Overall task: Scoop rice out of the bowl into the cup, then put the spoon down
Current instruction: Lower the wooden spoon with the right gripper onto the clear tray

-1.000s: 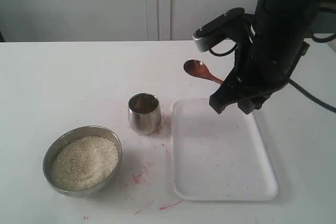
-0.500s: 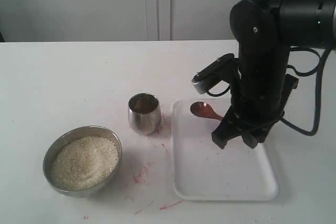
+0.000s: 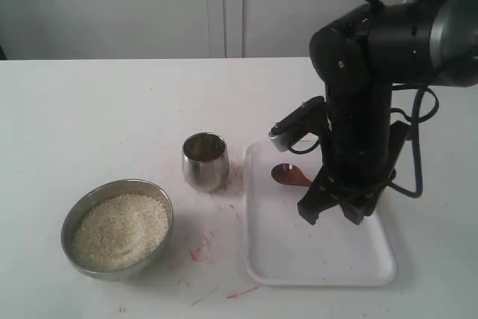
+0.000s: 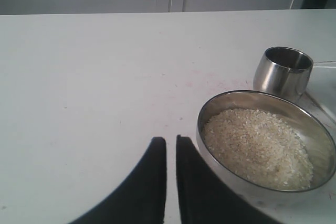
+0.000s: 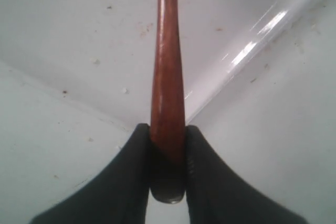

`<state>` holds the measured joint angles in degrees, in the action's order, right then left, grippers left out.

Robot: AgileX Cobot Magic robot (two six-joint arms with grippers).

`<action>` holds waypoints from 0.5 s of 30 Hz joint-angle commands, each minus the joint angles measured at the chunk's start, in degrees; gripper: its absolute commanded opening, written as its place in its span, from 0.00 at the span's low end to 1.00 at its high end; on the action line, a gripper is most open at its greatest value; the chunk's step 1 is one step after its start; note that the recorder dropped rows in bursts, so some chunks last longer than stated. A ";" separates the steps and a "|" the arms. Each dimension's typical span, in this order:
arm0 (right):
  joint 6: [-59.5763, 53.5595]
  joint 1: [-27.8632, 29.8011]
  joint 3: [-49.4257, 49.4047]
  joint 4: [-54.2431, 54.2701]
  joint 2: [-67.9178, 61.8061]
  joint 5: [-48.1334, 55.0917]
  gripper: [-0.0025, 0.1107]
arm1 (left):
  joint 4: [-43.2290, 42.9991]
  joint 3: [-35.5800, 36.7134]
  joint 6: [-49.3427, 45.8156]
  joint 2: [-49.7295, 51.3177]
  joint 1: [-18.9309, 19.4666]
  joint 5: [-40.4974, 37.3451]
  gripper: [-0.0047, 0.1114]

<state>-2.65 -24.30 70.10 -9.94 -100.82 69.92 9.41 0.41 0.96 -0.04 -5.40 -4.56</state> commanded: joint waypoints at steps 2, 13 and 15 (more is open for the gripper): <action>-0.85 0.34 -0.45 -0.49 -0.82 0.05 0.02 | 0.37 -0.41 0.10 0.04 0.09 0.19 0.16; -1.12 0.34 -0.45 -0.49 -3.04 0.05 0.02 | 0.37 -0.41 0.10 0.04 0.09 0.19 0.16; -1.12 0.34 -0.45 -0.49 -3.34 0.05 0.02 | 0.37 -0.41 0.10 0.04 0.09 0.19 0.16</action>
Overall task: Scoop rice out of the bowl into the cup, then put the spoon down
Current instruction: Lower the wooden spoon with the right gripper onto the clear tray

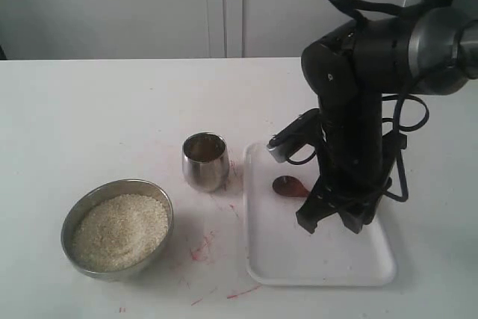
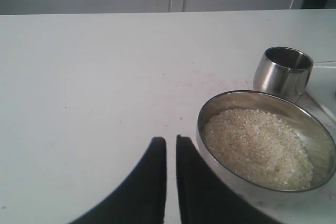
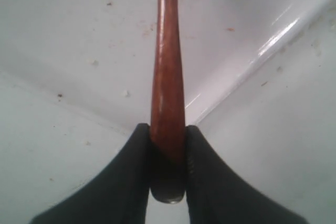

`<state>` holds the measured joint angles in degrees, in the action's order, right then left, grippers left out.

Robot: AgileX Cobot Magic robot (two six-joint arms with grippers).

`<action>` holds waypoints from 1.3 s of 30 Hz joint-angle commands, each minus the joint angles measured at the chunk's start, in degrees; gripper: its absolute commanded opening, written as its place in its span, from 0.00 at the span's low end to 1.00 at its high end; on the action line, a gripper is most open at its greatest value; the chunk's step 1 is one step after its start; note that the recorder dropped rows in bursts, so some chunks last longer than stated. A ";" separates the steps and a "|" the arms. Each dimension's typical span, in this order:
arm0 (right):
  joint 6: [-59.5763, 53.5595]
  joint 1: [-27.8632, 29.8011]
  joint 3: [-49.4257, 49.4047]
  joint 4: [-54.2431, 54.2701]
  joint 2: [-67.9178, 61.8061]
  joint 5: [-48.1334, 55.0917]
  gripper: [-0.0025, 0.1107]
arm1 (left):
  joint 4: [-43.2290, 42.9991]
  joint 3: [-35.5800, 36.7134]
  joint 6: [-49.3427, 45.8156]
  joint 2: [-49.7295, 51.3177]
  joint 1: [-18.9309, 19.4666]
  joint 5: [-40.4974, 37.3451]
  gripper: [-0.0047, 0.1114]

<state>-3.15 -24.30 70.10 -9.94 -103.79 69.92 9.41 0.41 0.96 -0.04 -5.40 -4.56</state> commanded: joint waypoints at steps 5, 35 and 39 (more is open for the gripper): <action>-0.62 0.34 -0.45 -0.49 -0.74 0.05 0.02 | 0.37 -0.41 0.10 0.04 0.09 0.19 0.16; 1.95 0.34 -0.45 2.18 -0.95 -7.28 0.02 | 0.37 -0.41 0.10 0.04 0.09 0.19 0.16; 1.95 0.34 -0.45 3.31 -1.68 -7.16 0.02 | 0.37 -0.41 0.10 0.04 0.09 0.19 0.16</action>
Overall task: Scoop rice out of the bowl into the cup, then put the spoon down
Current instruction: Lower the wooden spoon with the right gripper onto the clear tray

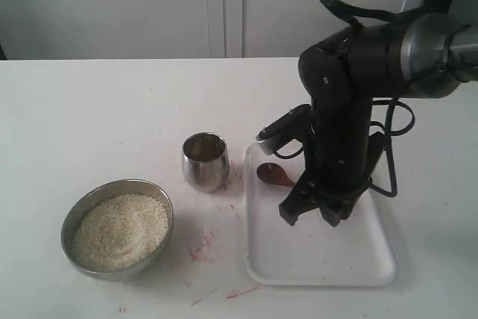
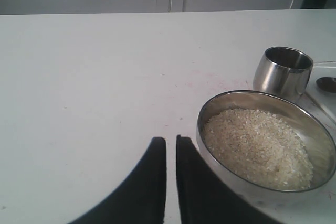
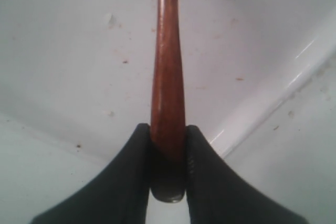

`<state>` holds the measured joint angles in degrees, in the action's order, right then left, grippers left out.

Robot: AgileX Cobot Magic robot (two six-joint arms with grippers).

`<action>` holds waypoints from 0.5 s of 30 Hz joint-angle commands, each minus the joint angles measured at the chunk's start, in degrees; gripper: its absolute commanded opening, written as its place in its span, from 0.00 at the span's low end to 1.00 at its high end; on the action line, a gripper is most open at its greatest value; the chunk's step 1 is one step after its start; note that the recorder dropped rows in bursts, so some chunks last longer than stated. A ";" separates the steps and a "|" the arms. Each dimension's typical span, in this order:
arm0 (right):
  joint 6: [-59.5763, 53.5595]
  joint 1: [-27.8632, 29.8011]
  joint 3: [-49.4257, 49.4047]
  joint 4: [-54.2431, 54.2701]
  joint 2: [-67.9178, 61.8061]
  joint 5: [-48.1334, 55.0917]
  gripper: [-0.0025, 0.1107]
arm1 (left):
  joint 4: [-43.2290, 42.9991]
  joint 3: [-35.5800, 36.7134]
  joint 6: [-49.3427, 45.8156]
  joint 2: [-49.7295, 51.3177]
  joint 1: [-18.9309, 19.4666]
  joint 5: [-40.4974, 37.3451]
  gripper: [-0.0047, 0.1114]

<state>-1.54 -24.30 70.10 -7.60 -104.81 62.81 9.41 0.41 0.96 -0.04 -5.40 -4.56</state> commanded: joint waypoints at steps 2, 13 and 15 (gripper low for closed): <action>0.43 0.34 -0.45 1.42 -1.44 0.28 0.02 | 0.37 -0.41 0.10 0.04 0.09 0.19 0.16; 0.43 0.34 -0.45 2.05 -5.37 0.50 0.02 | 0.37 -0.41 0.10 0.04 0.09 0.19 0.16; 0.43 0.34 -0.45 2.05 -5.58 0.50 0.02 | 0.37 -0.41 0.10 0.04 0.09 0.19 0.16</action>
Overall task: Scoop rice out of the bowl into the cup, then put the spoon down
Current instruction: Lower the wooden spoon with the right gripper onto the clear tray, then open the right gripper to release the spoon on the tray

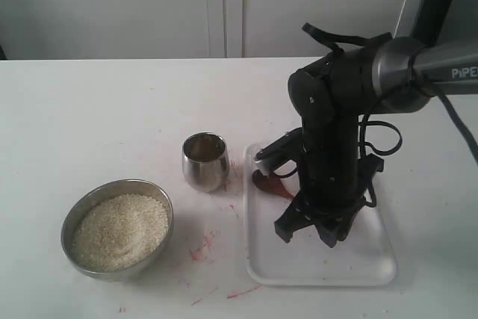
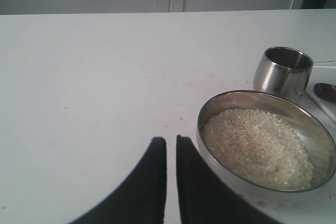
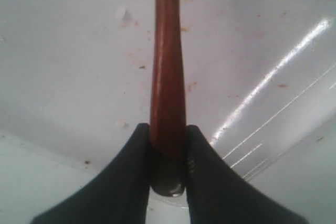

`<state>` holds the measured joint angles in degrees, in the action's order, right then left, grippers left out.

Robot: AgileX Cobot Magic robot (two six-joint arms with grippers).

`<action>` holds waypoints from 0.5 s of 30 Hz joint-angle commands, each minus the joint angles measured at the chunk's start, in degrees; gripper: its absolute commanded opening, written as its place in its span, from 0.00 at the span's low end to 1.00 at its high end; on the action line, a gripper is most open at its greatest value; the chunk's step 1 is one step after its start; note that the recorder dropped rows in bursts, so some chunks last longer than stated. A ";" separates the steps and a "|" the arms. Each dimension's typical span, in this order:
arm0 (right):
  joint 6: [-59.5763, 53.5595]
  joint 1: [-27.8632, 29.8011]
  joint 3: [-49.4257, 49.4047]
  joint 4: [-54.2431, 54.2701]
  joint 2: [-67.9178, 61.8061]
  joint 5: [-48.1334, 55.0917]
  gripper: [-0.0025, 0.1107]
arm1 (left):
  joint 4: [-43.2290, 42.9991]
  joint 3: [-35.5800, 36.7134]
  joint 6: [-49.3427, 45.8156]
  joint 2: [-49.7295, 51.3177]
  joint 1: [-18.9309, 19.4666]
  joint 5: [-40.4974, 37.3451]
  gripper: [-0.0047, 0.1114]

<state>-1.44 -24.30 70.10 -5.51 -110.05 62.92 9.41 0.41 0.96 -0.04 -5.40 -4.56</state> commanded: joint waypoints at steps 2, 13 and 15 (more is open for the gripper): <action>0.33 0.34 -0.45 -0.05 -0.35 0.52 0.02 | 0.37 -0.41 0.10 0.04 0.09 0.19 0.16; 1.44 0.34 -0.45 -0.05 -0.35 1.18 0.23 | 0.37 -0.41 0.10 0.04 0.09 0.19 0.16; 1.44 0.34 -0.45 -0.05 -0.35 1.18 0.25 | 0.37 -0.41 0.10 0.04 0.09 0.19 0.16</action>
<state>0.00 -24.30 70.10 -5.24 -110.44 63.91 9.41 0.41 0.96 -0.04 -5.40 -4.56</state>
